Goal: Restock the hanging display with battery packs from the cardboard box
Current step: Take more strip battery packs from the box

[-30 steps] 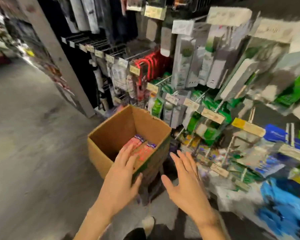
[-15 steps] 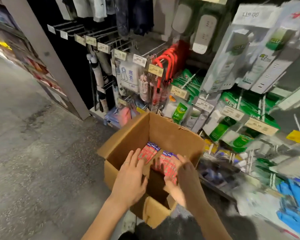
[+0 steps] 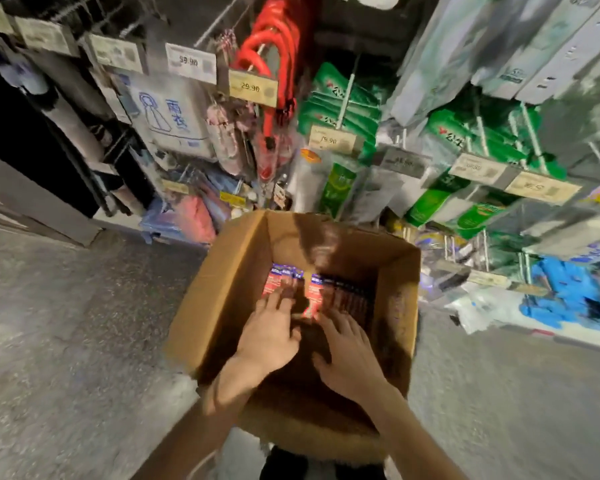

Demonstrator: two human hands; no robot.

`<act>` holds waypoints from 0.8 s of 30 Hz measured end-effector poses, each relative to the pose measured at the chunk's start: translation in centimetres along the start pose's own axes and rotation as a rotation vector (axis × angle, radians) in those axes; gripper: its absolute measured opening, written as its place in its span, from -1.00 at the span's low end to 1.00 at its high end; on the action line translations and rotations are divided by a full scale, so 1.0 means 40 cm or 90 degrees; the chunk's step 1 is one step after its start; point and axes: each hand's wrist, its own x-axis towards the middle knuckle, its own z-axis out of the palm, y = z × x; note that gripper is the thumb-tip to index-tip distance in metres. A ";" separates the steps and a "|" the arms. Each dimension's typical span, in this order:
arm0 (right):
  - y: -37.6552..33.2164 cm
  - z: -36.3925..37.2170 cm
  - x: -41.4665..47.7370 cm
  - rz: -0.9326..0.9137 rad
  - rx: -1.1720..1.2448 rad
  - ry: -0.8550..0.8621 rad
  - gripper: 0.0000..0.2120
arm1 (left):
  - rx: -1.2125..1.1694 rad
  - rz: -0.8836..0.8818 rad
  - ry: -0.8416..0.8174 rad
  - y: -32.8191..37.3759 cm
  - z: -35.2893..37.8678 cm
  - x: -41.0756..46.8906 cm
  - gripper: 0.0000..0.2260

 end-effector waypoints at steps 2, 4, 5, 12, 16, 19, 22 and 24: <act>0.021 0.023 0.030 0.013 0.006 -0.013 -0.32 | -0.043 -0.030 -0.065 0.012 0.032 0.053 -0.50; 0.042 0.048 0.060 0.055 0.054 -0.005 -0.36 | -0.122 -0.070 -0.105 0.016 0.078 0.103 -0.59; 0.048 0.062 0.074 0.085 0.093 0.005 -0.38 | -0.158 -0.097 -0.115 0.011 0.111 0.130 -0.63; 0.065 0.156 0.152 0.364 0.408 0.135 -0.49 | -0.237 -0.143 -0.125 -0.014 0.348 0.314 -0.74; 0.080 0.185 0.171 0.441 0.465 0.180 -0.39 | -0.214 -0.152 -0.067 0.035 0.411 0.385 -0.57; 0.101 0.193 0.191 0.481 0.513 0.214 -0.39 | -0.134 -0.156 -0.085 0.083 0.442 0.430 -0.42; 0.108 0.198 0.208 0.471 0.538 0.246 -0.42 | -0.033 -0.174 -0.100 0.098 0.473 0.459 -0.29; 0.108 0.199 0.220 0.469 0.546 0.261 -0.43 | 0.010 -0.165 -0.104 0.095 0.489 0.475 -0.20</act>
